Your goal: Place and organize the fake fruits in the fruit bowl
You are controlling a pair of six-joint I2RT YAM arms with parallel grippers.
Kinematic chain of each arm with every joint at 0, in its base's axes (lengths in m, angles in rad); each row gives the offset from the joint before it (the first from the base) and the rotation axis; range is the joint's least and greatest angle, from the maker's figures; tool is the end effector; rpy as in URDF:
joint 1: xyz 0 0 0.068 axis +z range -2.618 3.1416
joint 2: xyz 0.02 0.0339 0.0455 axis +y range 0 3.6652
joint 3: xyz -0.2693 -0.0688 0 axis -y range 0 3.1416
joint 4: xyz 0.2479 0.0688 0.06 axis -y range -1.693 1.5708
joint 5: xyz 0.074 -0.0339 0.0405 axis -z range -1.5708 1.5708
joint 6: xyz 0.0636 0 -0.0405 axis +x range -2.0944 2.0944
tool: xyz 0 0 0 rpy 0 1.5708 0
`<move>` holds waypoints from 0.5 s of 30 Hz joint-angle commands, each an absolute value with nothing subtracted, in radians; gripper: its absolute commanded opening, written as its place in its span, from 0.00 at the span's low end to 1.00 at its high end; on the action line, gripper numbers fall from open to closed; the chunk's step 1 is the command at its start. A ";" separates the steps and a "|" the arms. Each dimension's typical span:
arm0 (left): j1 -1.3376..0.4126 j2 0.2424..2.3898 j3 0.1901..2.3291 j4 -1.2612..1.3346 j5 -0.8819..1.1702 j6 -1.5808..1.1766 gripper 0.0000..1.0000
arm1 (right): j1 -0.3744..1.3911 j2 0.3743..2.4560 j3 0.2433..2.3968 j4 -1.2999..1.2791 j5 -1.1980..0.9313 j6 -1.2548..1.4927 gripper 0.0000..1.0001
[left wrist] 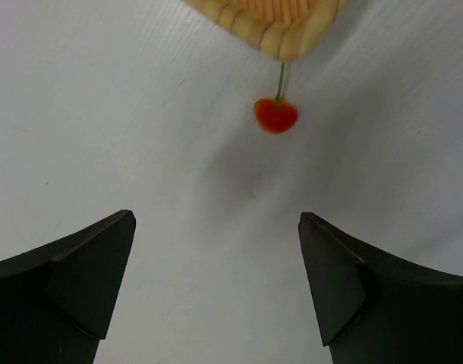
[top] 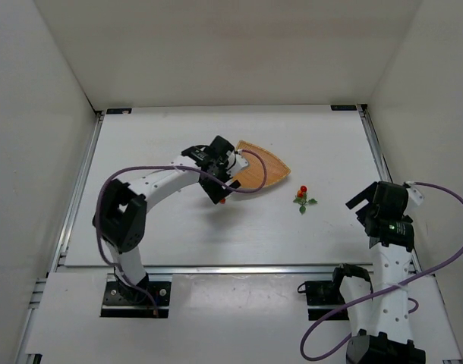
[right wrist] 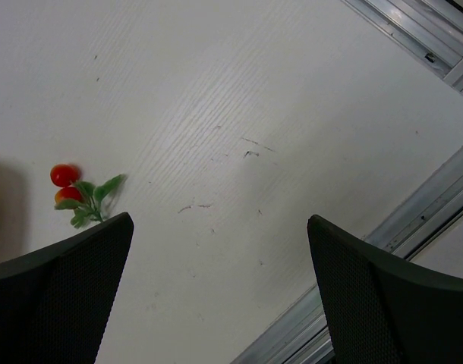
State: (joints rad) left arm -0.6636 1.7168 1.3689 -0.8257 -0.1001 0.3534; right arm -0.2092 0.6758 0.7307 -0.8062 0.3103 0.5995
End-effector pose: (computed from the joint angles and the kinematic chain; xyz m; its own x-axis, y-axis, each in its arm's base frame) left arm 0.2921 -0.2203 0.2252 -0.4800 0.8124 -0.3310 0.7978 0.5612 0.2203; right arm 0.1451 -0.0507 0.2636 -0.3165 0.6165 -0.7210 0.7202 0.6508 0.2403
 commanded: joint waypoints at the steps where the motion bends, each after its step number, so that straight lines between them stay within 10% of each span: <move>1: -0.675 1.787 1.427 -0.811 -0.061 0.318 1.00 | -0.212 0.664 0.726 -0.772 0.284 0.604 1.00; 15: -0.695 2.012 1.525 -0.759 0.046 0.265 0.75 | -0.212 0.706 0.756 -0.781 0.313 0.555 1.00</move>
State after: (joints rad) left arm -0.6880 2.0048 1.4914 -0.7734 0.0048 0.2771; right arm -0.2092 0.6949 0.7219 -0.8005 0.2913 0.5861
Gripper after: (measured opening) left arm 0.769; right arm 0.996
